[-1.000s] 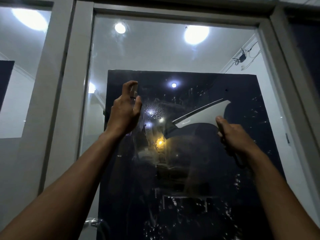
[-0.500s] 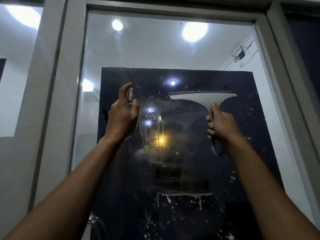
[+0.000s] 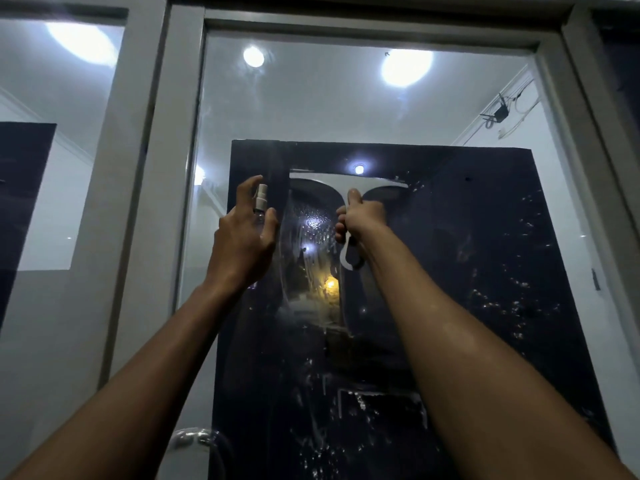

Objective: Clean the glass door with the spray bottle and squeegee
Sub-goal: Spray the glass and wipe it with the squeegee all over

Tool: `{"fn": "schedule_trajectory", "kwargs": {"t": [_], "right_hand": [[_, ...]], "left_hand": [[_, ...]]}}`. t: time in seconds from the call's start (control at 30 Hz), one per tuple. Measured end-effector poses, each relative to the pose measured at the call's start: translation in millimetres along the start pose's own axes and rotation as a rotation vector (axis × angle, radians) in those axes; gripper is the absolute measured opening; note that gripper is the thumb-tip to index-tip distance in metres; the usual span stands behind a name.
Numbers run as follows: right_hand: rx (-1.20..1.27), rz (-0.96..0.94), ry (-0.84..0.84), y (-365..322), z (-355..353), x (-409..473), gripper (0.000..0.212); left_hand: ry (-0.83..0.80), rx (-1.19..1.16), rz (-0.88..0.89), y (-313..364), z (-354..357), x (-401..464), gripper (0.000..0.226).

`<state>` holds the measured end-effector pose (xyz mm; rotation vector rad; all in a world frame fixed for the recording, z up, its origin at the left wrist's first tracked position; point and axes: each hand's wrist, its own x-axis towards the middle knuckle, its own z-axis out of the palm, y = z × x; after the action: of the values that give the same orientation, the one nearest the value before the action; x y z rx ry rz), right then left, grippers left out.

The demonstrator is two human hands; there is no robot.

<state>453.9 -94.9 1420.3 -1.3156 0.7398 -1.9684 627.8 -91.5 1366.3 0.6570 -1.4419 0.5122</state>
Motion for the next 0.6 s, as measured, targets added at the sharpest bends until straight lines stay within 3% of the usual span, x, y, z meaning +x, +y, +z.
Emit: {"fn": "schedule_trajectory", "kwargs": {"t": [0.27,0.6], "right_hand": [[-0.270,-0.072,0.064,65,-28,-38,0.051],[-0.437,-0.063,0.077,133,-83,-84,0.059]], "left_hand": [[-0.010,-0.049,0.012,-5,8,-21,0.050],[-0.020,-0.061,-0.024,-13,11,-45,0.048]]}}
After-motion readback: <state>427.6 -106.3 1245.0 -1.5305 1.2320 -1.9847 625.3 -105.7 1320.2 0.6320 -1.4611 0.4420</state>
